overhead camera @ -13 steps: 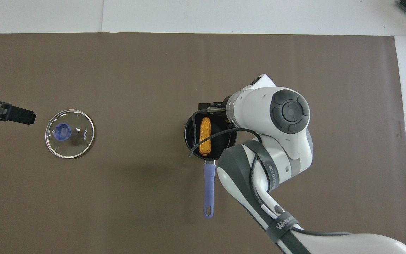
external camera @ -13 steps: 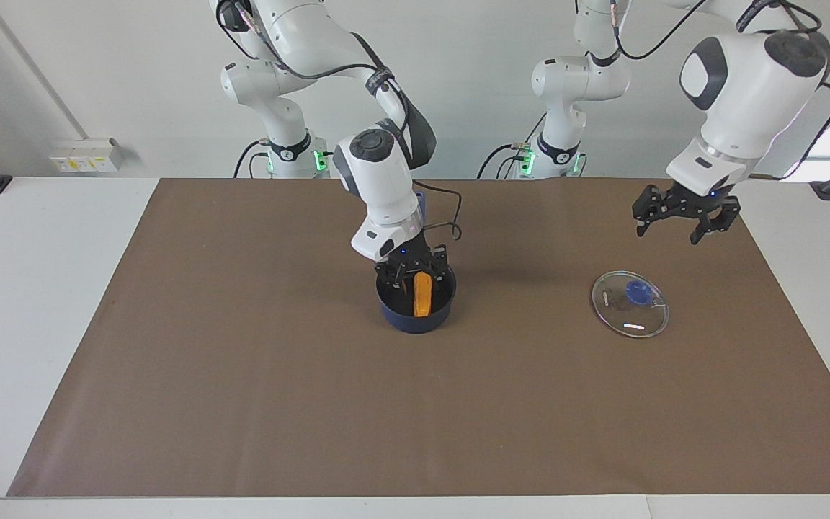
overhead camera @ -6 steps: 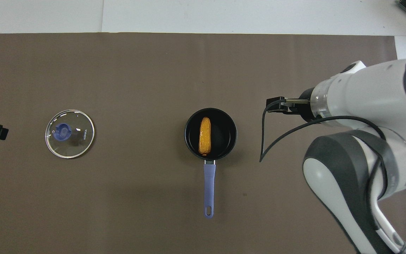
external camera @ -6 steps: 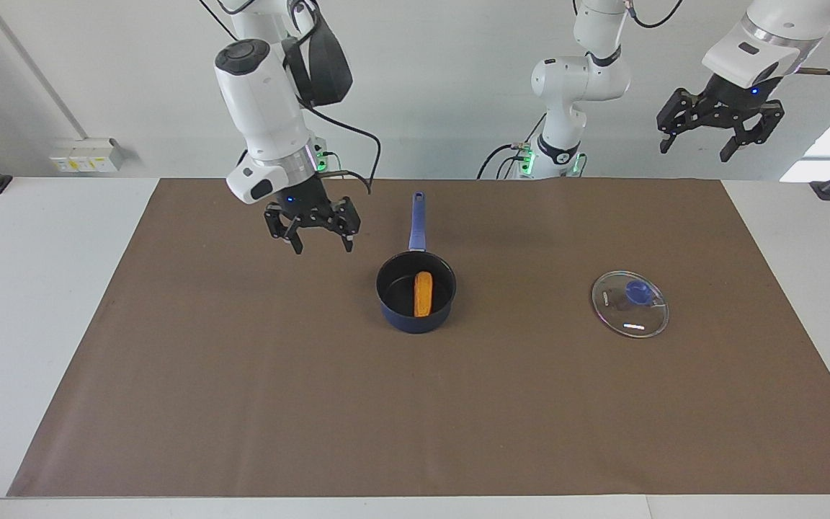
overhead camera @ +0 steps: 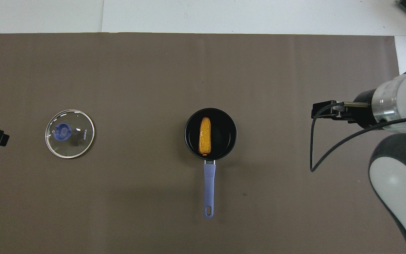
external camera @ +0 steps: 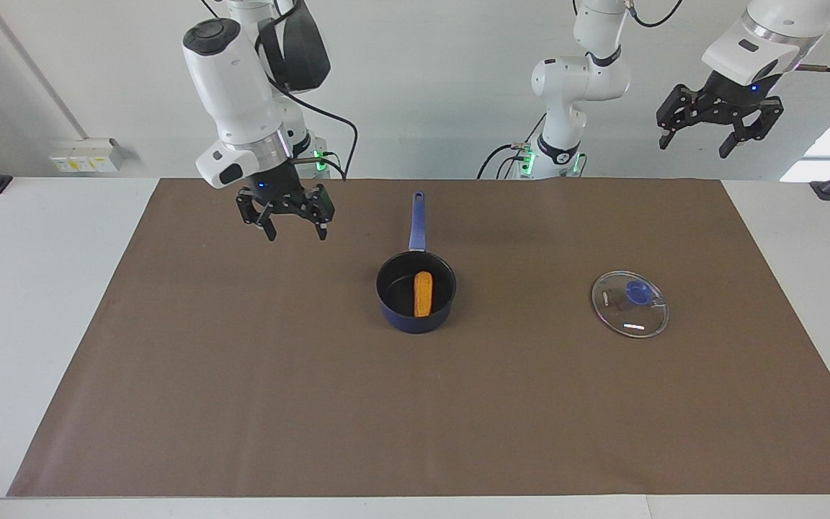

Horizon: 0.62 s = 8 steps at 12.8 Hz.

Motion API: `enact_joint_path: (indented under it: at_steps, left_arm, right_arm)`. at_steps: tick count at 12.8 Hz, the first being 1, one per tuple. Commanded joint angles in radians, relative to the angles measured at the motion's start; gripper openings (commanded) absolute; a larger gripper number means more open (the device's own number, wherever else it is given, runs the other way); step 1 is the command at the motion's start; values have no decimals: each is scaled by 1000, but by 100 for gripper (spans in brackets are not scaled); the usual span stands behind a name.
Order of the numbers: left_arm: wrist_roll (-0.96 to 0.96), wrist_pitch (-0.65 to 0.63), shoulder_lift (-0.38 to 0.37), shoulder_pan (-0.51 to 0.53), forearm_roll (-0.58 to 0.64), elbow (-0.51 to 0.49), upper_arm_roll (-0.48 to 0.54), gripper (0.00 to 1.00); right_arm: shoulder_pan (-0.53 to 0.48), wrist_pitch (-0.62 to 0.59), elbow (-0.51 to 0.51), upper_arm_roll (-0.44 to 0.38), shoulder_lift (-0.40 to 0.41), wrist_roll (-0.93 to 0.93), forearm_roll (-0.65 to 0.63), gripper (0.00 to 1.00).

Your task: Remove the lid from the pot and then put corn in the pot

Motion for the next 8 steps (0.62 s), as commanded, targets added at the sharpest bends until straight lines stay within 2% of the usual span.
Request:
enact_joint_path:
  at_steps: [1,5,8]
  left_arm:
    - [-19,-30,9,-18,7,33,11,100]
    - [-25,-19,5,-15,8,33,20,100]
    - [-28,-16,5,-13,13,33,20,100]
  right_arm:
    - [-50,-69,67,1,2,-61,-15,100]
    - [-55,-193,185,-10,2,-67,-45,100]
    - [-55,-265,241,-54,-1,-133,-47,100]
